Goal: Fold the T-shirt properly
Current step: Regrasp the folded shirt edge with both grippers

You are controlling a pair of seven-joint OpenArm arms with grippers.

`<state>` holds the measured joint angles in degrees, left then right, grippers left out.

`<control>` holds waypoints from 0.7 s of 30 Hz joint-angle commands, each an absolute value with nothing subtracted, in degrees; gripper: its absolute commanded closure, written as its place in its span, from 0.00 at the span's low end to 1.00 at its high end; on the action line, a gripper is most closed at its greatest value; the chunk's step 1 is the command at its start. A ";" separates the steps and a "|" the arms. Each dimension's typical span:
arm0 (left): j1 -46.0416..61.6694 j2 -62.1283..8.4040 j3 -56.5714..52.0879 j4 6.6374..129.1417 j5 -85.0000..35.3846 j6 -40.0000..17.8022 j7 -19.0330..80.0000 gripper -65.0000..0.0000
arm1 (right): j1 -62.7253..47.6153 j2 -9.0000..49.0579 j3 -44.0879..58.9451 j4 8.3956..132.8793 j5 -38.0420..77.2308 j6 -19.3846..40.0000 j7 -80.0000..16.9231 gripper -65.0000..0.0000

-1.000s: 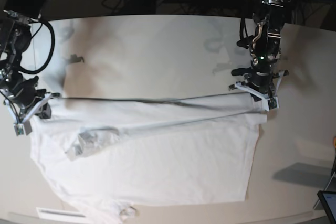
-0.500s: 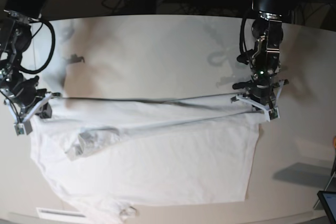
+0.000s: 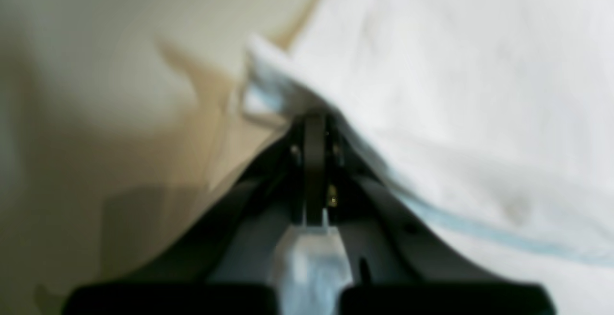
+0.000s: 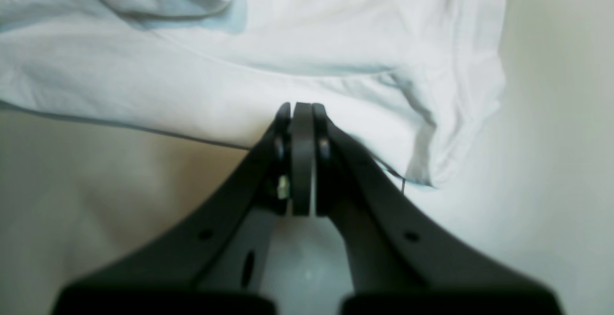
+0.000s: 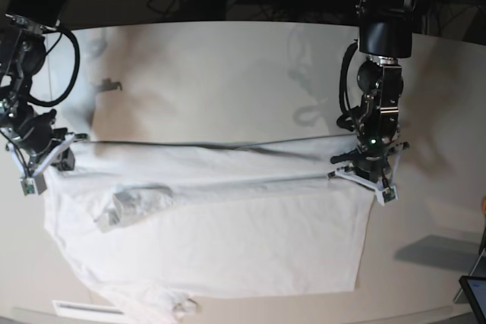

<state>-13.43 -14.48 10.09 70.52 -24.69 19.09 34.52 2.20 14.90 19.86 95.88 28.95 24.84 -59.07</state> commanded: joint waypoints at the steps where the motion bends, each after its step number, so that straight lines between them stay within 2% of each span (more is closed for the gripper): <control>1: -15.60 -15.08 9.80 70.46 -24.31 19.30 33.10 1.00 | 3.12 15.60 20.00 96.75 29.58 24.92 -57.89 1.00; 9: -19.21 -14.29 9.19 68.35 -24.31 19.30 30.46 1.00 | 2.51 15.52 20.00 96.66 29.58 24.92 -57.89 1.00; 18: -26.15 -13.67 9.19 54.37 -24.31 19.30 30.11 1.00 | 1.36 15.43 20.00 95.43 29.58 24.92 -57.89 1.00; 21: -26.33 -14.55 9.19 53.67 -24.04 19.30 27.65 1.00 | 0.66 15.43 20.00 95.34 29.58 24.92 -57.89 1.00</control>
